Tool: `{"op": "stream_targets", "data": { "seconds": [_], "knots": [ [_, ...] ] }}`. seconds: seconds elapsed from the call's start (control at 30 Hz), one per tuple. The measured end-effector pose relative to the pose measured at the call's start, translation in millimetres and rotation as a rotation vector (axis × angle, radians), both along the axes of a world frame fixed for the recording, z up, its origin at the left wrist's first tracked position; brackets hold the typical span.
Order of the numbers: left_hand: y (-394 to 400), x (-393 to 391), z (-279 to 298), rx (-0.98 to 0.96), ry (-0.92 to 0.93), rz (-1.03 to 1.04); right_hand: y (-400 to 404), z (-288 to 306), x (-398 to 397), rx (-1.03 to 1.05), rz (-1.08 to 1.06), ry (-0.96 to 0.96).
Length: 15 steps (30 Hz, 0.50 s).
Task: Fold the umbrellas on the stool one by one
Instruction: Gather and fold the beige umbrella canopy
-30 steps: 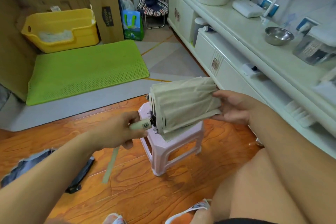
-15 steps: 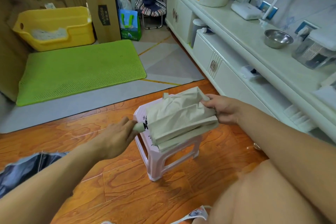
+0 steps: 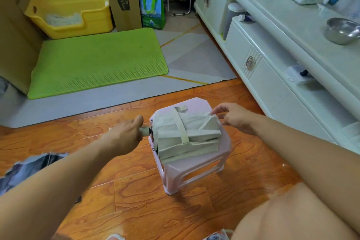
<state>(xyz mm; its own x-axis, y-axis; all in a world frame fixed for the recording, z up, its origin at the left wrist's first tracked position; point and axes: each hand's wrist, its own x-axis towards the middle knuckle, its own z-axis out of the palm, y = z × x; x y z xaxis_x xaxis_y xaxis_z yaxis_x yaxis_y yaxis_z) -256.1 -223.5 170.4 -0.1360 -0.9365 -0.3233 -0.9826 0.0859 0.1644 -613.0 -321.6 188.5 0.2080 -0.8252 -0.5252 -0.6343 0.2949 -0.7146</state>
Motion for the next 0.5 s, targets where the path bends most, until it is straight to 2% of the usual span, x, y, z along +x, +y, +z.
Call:
{"op": "stream_targets", "data": {
  "seconds": [0.17, 0.4, 0.5],
  "knots": [
    [-7.4, -8.2, 2.8, 0.199, 0.091, 0.101, -8.3, 20.7, -8.4, -0.110, 0.015, 0.058],
    [-12.7, -5.8, 11.2, 0.273, -0.098, -0.006, 28.7, 66.4, 37.9, 0.022, 0.439, 0.230],
    [-13.4, -1.2, 4.4, 0.224, -0.131, -0.054, 42.9, 51.0, 72.9, 0.055, 0.479, 0.275]
  ]
}}
